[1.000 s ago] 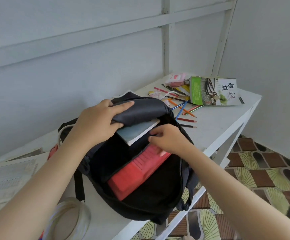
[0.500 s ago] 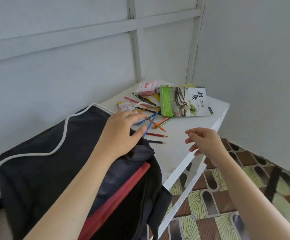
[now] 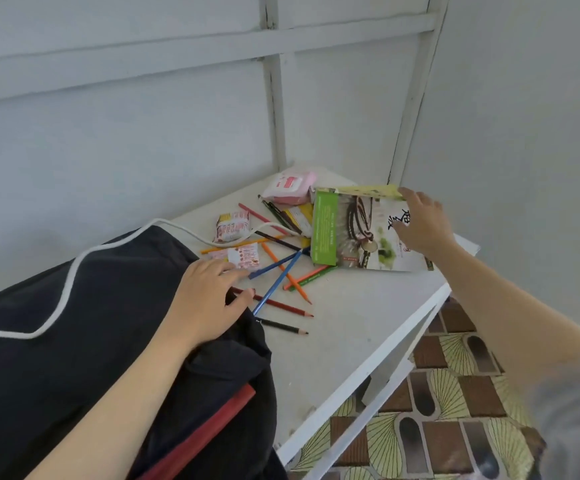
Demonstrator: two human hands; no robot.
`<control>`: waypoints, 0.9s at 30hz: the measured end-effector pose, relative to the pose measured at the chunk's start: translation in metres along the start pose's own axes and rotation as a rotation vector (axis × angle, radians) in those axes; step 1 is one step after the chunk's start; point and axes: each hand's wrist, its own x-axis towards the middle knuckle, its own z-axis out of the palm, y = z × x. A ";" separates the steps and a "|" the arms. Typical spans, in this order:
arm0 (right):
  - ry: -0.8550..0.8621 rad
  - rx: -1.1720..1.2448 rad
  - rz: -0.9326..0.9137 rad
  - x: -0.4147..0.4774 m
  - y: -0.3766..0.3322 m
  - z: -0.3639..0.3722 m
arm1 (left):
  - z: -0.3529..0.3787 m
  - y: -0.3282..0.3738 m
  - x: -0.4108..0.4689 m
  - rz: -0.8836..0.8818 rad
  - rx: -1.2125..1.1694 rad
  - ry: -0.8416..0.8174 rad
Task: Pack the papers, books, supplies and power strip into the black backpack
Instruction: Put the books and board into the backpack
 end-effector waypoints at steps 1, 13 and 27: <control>-0.008 -0.062 -0.028 0.010 0.003 0.002 | 0.001 0.000 0.003 -0.003 -0.009 0.011; 0.109 0.205 -0.234 0.032 0.002 -0.010 | 0.003 -0.005 0.016 -0.040 -0.146 0.105; 0.524 0.394 -0.577 -0.039 -0.053 -0.071 | -0.038 0.043 0.072 0.036 -0.706 0.190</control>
